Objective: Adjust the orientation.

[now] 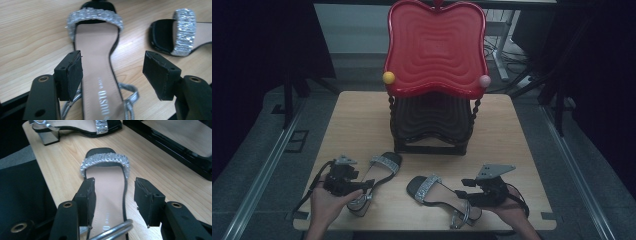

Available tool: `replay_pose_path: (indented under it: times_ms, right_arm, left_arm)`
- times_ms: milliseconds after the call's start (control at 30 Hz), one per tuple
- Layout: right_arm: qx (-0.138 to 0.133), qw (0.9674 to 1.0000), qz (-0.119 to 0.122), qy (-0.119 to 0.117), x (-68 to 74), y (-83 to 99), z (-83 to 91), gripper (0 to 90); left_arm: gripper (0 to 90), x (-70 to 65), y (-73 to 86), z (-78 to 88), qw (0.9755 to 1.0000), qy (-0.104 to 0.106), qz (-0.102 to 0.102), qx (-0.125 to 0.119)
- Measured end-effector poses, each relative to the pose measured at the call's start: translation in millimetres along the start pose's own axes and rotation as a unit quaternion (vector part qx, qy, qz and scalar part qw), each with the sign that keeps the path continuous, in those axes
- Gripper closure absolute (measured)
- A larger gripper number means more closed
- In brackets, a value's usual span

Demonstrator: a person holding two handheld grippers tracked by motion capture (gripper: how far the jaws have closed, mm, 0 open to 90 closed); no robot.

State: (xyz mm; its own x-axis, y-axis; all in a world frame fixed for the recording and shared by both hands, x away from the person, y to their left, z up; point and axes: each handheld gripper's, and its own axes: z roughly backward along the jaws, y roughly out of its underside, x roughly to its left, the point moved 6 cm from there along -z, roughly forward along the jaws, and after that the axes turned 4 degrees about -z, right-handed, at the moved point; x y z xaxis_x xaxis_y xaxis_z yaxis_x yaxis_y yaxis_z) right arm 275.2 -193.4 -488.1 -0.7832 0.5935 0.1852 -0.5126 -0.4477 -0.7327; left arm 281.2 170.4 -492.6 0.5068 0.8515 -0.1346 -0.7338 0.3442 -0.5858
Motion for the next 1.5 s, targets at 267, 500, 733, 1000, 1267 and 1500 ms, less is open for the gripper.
replay_pose_path:
  times_ms: [267,500,733,1000,1267,1500]
  right_arm:
    - [0.01,0.9998,-0.01,0.012,-6.5,4.7,-0.7,49.9]
    - [0.018,0.999,-0.032,0.025,-18.0,11.1,-4.4,50.1]
    - [0.018,0.9988,-0.036,0.027,-18.4,11.7,-4.1,50.2]
    - [0.019,0.9985,-0.038,0.034,-20.2,12.5,-3.7,50.2]
    - [0.018,0.9978,-0.047,0.044,-23.7,13.0,-2.3,50.4]
    - [0.009,0.9973,-0.053,0.05,-28.6,12.4,3.3,50.8]
  left_arm:
    - [28.6,14.6,12.1,-12.8,0.9988,-0.01,0.028,0.039]
    - [24.1,15.0,15.8,-31.2,0.9968,-0.023,0.013,0.075]
    - [21.8,8.0,16.7,-57.5,0.9921,-0.025,0.006,0.123]
    - [31.6,3.0,18.8,-77.5,0.9875,-0.042,0.014,0.151]
    - [42.2,7.0,16.3,-75.8,0.984,-0.058,0.011,0.168]
    - [42.5,17.0,15.4,-64.9,0.9863,-0.028,0.019,0.161]
